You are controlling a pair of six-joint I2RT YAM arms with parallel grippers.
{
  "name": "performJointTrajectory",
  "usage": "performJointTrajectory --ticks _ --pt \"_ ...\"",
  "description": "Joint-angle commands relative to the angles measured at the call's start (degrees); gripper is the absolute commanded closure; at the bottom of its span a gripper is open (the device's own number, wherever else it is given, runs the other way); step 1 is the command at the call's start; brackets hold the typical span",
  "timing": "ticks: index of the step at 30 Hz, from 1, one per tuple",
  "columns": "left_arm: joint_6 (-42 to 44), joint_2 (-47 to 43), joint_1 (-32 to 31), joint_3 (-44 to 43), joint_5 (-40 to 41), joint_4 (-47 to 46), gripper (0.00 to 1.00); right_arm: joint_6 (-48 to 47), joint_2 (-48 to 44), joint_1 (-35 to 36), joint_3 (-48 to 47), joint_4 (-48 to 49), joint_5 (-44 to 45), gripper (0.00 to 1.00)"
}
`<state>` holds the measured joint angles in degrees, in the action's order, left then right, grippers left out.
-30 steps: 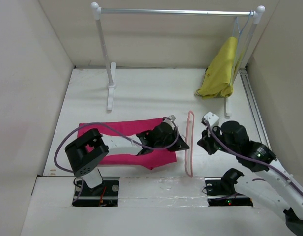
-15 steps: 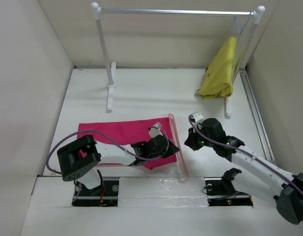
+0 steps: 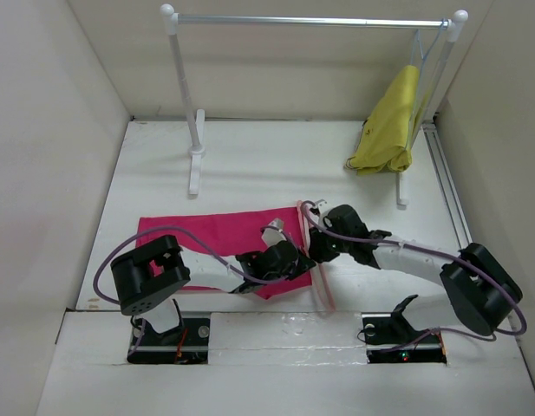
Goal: Place the trousers on the hanger
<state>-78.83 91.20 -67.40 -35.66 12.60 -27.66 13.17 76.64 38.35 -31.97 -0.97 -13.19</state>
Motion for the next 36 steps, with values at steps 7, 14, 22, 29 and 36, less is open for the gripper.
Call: performJointTrajectory --ticks 7,14,22,29,36 --pt "1.75 -3.03 0.07 2.87 1.37 6.39 1.0 8.8 3.51 1.38 0.32 15.45 -3.14 0.52" --pt "3.77 -5.15 0.07 4.28 2.25 9.47 1.0 13.55 7.82 1.38 0.5 19.61 -5.97 0.5" --pt "5.79 -1.29 0.07 4.98 -0.29 5.08 1.0 17.06 9.32 1.91 3.92 22.06 -4.92 0.99" --pt "7.28 -1.99 0.07 3.94 1.46 7.0 1.0 10.32 -5.87 1.12 -2.02 4.87 3.77 1.0" --pt "10.71 -1.2 1.13 0.33 2.07 11.74 1.0 0.29 -18.96 -11.44 -5.39 -14.11 3.7 1.0"
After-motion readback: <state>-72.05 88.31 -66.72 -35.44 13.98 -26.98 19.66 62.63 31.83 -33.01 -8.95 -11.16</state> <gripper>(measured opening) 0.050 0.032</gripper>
